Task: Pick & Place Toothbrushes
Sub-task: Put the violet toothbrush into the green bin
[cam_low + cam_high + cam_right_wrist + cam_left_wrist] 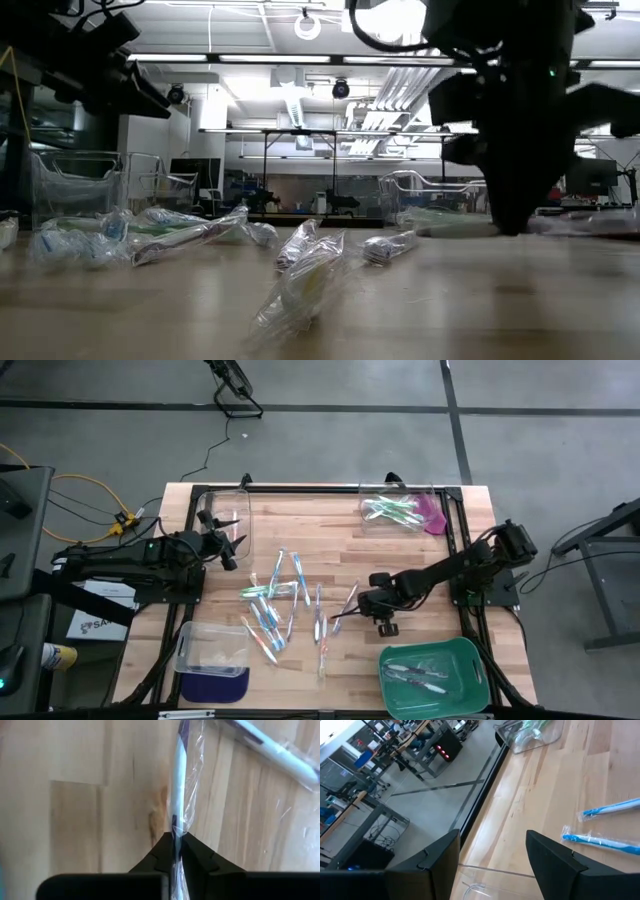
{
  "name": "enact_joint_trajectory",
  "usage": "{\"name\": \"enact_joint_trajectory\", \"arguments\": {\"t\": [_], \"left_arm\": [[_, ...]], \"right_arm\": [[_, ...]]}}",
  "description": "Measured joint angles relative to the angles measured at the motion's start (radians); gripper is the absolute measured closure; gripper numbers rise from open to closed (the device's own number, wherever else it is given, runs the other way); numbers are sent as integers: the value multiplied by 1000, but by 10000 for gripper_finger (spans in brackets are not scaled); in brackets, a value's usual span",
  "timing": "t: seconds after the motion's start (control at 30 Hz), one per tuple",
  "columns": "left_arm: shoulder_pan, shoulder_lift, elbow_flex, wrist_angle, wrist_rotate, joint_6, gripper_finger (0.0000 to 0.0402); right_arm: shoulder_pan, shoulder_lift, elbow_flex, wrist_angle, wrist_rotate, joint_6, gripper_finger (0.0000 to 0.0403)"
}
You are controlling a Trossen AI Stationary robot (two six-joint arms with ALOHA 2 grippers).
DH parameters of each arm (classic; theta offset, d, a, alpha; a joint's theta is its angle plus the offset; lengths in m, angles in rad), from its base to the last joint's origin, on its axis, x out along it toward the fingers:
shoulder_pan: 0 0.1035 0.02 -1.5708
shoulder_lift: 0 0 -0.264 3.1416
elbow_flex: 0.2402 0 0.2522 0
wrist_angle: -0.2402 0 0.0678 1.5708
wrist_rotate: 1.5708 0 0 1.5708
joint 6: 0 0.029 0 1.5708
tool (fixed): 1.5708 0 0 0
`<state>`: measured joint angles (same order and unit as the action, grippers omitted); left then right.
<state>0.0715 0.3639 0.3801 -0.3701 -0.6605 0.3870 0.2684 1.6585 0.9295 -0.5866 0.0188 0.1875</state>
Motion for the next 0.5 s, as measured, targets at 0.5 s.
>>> {"name": "enact_joint_trajectory", "arguments": {"t": [0.5], "left_arm": [[0,0,0,-3,52,-16,181]], "right_arm": [[61,-3,288,-492,-11,178,390]]}}
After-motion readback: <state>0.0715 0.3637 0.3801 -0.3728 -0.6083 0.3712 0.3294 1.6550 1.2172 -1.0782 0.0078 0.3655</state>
